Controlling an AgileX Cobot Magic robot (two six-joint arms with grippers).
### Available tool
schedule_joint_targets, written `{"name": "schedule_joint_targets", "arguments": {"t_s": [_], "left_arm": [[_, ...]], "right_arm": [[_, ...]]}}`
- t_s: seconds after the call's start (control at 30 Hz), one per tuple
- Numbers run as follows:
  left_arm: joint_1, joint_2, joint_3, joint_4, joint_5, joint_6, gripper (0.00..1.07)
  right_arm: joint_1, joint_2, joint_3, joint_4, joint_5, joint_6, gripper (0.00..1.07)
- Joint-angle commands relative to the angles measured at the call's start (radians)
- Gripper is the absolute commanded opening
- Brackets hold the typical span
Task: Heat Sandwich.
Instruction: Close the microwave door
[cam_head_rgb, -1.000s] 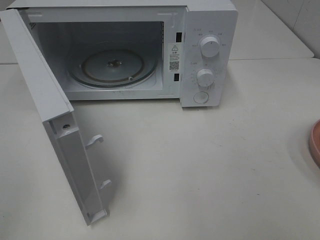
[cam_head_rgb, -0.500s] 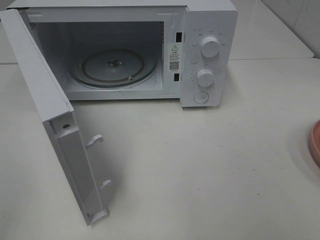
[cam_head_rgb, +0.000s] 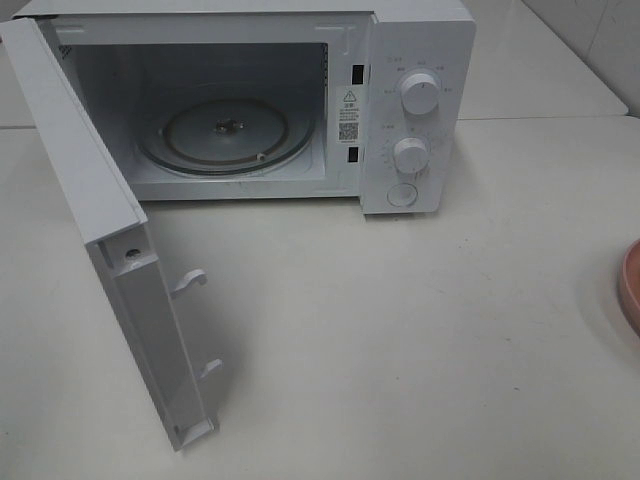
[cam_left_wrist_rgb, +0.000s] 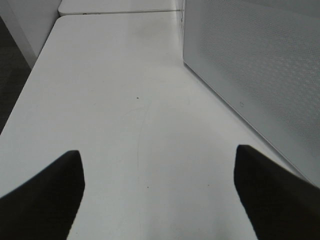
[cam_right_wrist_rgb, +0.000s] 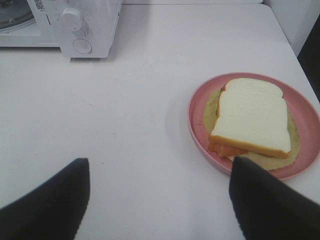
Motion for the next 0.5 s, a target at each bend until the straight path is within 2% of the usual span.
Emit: {"name": "schedule_joint_targets", "arguments": {"t_s": [0.03,0.5], "left_arm": [[0.001,-0.016,0.003,0.000,-0.012,-0.003,0.76],[0.001,-0.016,0.003,0.000,-0.012,-0.003,0.76]], "right_arm": [[0.003,-0.026,-0.001,-0.008,-0.004,0.008,0.75],[0.003,-0.026,-0.001,-0.008,-0.004,0.009,0.75]]}}
